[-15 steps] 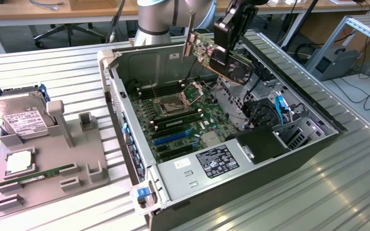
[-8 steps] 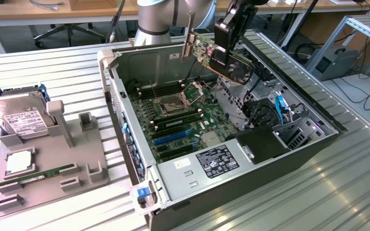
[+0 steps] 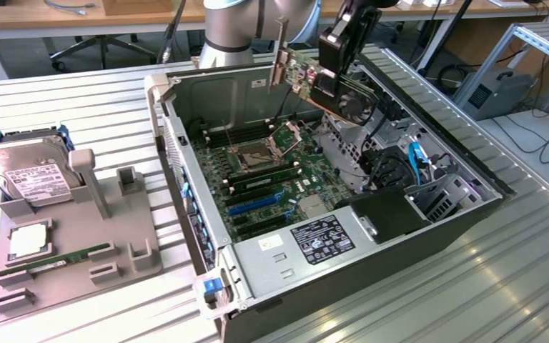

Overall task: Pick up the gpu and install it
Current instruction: 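Insert the gpu into the slot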

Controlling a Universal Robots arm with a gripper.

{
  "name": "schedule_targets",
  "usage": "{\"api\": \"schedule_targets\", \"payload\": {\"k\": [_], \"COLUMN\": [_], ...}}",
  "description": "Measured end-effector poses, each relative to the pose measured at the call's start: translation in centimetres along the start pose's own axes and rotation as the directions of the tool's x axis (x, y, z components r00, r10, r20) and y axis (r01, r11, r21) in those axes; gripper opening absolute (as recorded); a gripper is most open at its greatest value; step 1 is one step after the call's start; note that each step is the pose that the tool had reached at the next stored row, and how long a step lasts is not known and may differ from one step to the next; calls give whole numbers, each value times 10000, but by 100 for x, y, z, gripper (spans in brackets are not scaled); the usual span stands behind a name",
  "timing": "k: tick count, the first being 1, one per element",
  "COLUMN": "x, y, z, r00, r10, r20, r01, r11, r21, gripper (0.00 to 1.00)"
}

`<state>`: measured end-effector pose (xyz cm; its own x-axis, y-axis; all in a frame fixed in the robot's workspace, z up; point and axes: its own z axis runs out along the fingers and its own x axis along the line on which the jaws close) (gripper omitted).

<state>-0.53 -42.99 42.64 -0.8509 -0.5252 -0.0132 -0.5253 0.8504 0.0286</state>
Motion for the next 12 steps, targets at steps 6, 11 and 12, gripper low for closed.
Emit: {"api": "schedule_targets", "payload": {"k": [6,11,12], "x": [0,0,0], "y": [0,0,0], "z": [0,1,1], "r00": [9999,9996,9995], "r10": [-152,-290,-316], "r20": [-4,-8,-9], "r01": [152,290,316], "r11": [9999,9996,9995], "r21": [-2,-5,-4], "gripper": [27,27,27]}}
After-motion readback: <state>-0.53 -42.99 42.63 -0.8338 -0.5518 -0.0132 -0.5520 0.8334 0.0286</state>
